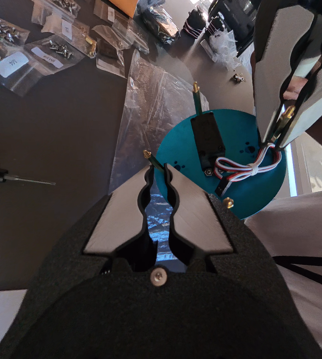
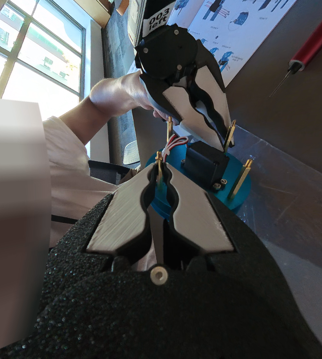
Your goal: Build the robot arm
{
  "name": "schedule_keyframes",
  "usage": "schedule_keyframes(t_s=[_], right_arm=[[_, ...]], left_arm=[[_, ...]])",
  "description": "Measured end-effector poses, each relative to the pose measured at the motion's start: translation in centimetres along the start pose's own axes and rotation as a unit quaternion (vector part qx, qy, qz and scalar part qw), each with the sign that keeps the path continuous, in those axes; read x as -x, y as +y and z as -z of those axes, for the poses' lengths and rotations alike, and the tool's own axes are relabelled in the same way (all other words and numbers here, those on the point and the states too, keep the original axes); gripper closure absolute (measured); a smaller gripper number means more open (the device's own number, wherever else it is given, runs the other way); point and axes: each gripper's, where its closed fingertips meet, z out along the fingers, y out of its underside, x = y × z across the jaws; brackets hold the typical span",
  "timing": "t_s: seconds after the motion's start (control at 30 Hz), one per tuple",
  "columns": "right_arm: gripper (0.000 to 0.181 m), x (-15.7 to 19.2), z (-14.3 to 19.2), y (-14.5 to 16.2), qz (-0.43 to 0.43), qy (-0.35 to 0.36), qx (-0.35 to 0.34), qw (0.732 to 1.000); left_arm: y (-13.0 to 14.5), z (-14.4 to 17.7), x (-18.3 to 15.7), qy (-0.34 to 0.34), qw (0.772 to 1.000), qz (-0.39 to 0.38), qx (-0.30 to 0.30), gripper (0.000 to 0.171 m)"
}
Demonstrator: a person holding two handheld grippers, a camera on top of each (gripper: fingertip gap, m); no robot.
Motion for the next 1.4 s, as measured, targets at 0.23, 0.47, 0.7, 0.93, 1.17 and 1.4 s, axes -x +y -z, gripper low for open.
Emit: schedule_keyframes(t_s=[0.23,0.47,0.7,0.93,1.17,1.4], right_arm=[[0.178,-0.4,-0.5,0.5,-0.035,-0.038,-0.002,0.999],[0.178,-1.7,-1.9,-2.4,-0.066,-0.038,0.024,0.997],[0.177,-3.2,-3.8,-4.7,-0.066,0.000,0.066,0.996],[0.160,-2.8,-1.6,-6.3,0.080,0.006,0.003,0.997],[0.127,-5.3,3.1,-2.4,0.426,0.040,-0.122,0.896],[0.138,-8.1,-1.7,-0.9,0.376,0.010,-0.026,0.926]], left_arm=[[1.9,2.6,1.1,-0.026,0.999,0.001,-0.025,0.144],[0.9,9.5,-5.0,-0.140,0.960,-0.157,-0.183,0.136],[0.6,5.1,-5.6,-0.244,0.940,-0.222,-0.091,0.118],[1.3,3.4,-3.7,-0.249,0.947,-0.200,-0.043,0.139],[1.1,4.2,-2.8,-0.177,0.972,-0.144,-0.064,0.139],[0.7,4.4,-2.8,-0.159,0.973,-0.156,-0.065,0.139]])
